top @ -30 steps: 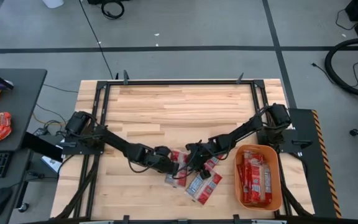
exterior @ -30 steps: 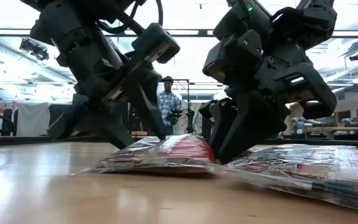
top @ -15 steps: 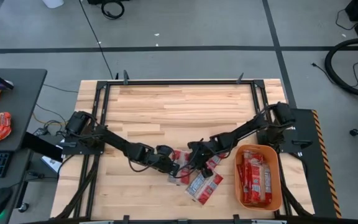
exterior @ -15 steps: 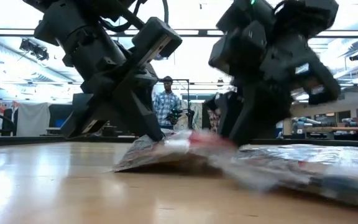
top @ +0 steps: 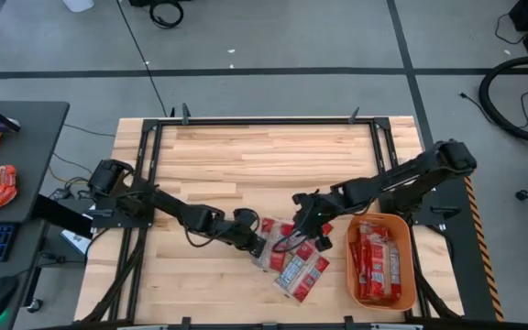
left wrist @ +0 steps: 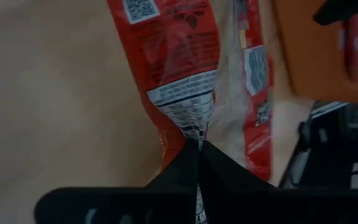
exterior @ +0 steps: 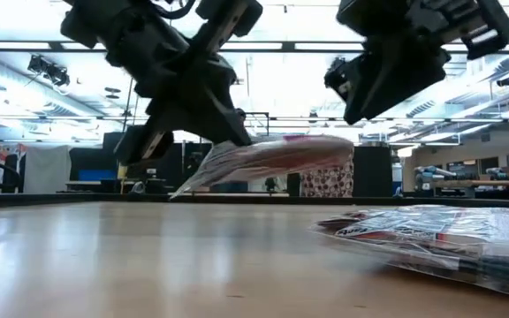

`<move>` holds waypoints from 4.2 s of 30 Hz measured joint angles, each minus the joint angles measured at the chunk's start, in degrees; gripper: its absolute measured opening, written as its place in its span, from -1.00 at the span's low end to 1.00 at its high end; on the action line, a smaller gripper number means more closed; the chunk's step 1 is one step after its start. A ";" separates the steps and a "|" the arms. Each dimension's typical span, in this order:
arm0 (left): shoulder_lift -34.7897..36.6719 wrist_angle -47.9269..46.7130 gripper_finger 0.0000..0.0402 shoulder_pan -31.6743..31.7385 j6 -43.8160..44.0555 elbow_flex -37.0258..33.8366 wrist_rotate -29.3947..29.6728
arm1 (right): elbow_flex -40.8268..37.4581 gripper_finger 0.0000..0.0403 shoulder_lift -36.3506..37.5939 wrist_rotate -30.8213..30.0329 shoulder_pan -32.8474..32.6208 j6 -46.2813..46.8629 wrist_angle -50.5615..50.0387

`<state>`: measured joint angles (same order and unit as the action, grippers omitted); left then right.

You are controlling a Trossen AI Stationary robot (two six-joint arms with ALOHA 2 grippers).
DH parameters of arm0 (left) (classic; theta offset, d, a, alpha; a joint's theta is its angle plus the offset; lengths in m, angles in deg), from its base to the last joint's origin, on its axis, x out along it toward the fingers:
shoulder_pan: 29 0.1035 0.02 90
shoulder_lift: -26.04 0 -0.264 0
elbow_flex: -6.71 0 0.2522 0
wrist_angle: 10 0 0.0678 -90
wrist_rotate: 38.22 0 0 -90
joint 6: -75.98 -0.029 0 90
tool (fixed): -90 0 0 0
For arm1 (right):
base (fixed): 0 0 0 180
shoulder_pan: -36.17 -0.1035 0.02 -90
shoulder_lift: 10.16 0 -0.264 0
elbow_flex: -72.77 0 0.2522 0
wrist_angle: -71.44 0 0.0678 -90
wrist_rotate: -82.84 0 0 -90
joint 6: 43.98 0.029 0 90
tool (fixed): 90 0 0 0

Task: Sort popcorn bags into baskets
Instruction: Put the left red popcorn bag into the orange bin

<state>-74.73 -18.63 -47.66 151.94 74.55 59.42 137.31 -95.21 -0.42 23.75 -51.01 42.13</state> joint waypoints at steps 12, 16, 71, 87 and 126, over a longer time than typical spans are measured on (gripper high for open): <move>3.94 0.09 -0.95 4.63 -17.46 3.74 -0.01 | 0.15 -0.16 16.11 -8.04 1.79 10.72 -7.85; 3.94 -1.34 -0.95 5.49 -25.88 7.53 3.21 | 0.17 0.01 22.42 -3.86 5.41 21.31 -11.34; 3.92 -12.64 -0.95 12.27 -63.20 20.28 10.68 | 0.14 0.15 24.13 4.54 17.00 54.72 -1.14; 3.92 -12.70 -0.94 12.40 -65.08 20.24 10.79 | 0.13 -0.44 20.00 4.73 17.02 47.09 -2.10; 7.15 -21.36 -0.14 13.57 -55.58 20.22 2.07 | 0.09 -0.63 22.26 31.65 -4.24 22.55 -56.93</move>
<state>-67.58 -40.00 -34.10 96.36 94.77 61.49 137.40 -72.94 31.23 19.51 -28.45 -14.80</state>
